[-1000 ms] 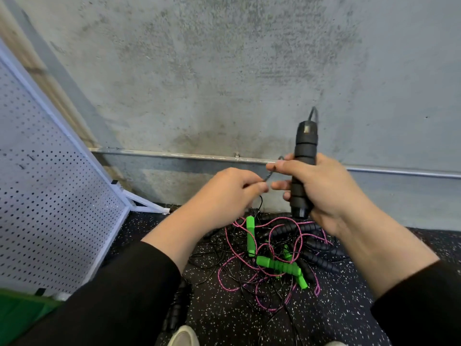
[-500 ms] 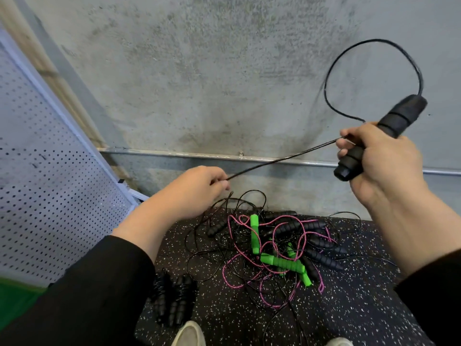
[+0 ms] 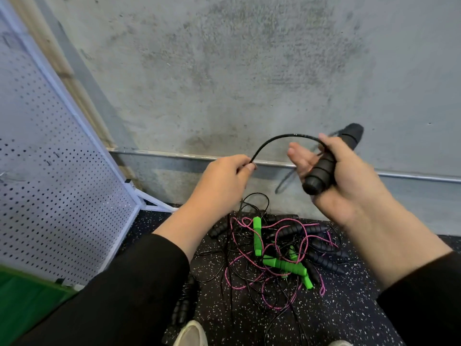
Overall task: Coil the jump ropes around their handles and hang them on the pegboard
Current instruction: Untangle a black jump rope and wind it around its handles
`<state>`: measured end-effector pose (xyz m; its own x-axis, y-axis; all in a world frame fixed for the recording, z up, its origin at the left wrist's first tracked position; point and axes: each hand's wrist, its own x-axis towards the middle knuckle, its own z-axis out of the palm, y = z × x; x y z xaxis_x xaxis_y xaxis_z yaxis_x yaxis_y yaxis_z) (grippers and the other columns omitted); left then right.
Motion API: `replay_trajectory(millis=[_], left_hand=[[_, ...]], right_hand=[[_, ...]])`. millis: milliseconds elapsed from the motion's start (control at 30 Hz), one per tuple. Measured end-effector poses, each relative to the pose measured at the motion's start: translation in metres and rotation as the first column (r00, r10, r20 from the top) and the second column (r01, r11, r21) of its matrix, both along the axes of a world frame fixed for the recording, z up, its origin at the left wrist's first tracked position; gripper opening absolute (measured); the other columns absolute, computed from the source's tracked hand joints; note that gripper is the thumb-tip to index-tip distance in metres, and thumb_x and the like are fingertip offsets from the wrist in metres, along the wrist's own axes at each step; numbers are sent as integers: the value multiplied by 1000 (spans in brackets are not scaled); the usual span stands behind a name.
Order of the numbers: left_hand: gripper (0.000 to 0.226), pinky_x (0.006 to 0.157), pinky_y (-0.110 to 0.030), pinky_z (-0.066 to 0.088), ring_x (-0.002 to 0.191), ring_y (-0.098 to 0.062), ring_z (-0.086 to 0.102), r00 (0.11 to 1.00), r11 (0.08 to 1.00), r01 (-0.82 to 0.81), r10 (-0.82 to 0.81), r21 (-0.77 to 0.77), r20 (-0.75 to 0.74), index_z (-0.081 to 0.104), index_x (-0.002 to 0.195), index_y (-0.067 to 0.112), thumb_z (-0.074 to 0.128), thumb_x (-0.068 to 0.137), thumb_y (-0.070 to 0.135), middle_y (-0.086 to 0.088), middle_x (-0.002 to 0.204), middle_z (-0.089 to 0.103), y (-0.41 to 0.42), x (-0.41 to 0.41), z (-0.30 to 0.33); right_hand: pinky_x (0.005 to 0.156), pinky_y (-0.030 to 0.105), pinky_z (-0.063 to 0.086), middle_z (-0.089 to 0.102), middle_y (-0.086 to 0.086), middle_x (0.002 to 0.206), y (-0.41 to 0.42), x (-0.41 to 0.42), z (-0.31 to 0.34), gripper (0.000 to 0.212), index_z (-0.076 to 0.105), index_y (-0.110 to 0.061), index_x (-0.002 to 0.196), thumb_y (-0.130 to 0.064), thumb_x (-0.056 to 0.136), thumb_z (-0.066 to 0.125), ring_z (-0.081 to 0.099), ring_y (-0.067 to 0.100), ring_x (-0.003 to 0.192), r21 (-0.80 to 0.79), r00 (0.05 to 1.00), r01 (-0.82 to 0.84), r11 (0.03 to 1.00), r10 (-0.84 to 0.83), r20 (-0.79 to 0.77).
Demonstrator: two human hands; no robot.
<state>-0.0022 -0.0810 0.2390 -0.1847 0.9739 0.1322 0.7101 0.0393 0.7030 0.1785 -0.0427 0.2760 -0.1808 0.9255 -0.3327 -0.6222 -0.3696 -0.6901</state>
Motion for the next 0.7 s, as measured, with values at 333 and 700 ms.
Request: replay_trajectory(millis=[333,700], left_hand=[[25,63,-35,44,57,-10,51,991,991,134,-134,-12,23,60,80,24,53,104,27,6,57,53,-1,8,0],[23,53,-29,31,50,-12,39,958,978,203,-186,-57,218,73,89,20,52,98,18,2,60,46,-4,8,4]], right_hand=[[49,24,49,75,14,112,-10,-8,-7,15,56,-18,111,-16,97,63,67,20,64,119,949,-220,968,184,255],[50,26,49,75,1,89,-5,-9,-18,24,65,-16,109,-3,89,69,69,16,71,264,721,-374,889,100,686]])
